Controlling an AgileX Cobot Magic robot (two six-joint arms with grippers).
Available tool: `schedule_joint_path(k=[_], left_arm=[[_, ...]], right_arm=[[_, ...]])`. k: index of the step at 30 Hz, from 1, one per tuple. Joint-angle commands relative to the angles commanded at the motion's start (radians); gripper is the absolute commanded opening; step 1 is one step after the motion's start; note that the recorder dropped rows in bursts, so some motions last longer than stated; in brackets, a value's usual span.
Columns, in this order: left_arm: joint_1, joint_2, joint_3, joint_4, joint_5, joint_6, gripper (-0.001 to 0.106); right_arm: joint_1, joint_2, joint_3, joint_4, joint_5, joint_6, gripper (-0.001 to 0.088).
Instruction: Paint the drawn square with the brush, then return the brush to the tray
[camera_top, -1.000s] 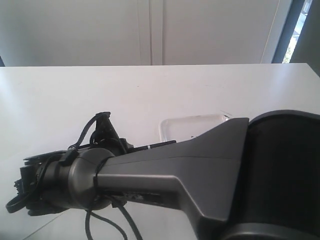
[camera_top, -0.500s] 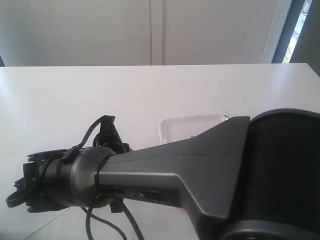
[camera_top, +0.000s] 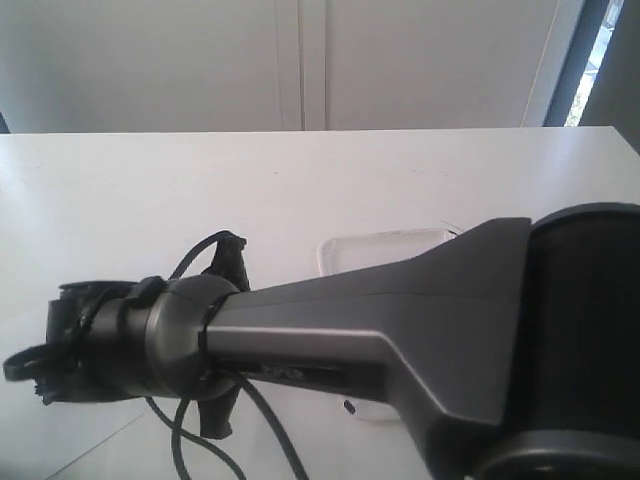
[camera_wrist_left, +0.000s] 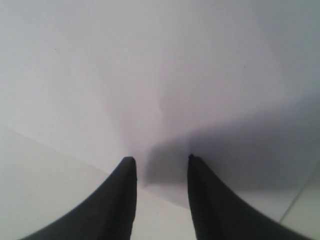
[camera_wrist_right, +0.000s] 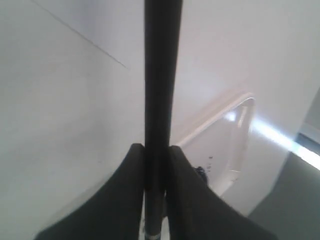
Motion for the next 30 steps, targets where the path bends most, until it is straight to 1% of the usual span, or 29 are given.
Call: schedule_joint_path(k=[5,8,16,22,27,30], left_arm=[[0.0,-0.036,-0.033,-0.011,0.036,0.0,0.041],[0.0,-0.083,-0.049,-0.011,0.05,0.0,0.041],[0.0,-0.234,-0.053,-0.011,0.056,-0.027,0.041],[0.0,-0.349,-0.053,-0.013,0.062,-0.027,0.041],[0.0,-0.448,-0.053,-0.018,0.071,-0.088,0.041],[0.0,-0.52,-0.053,-0.036,0.075,-0.114,0.041]], right_arm=[[-0.069,-0.091,0.015,0.104,-0.044,0.023,0.0],[-0.106,-0.144,0.032,0.124,-0.046,0.023,0.0],[-0.216,-0.334,0.146,0.172,-0.07,0.025,0.0],[-0.297,-0.503,0.292,0.193,-0.105,0.025,0.0],[-0.37,-0.669,0.454,0.214,-0.146,0.032,0.0],[-0.403,-0.76,0.559,0.22,-0.171,0.043,0.0]])
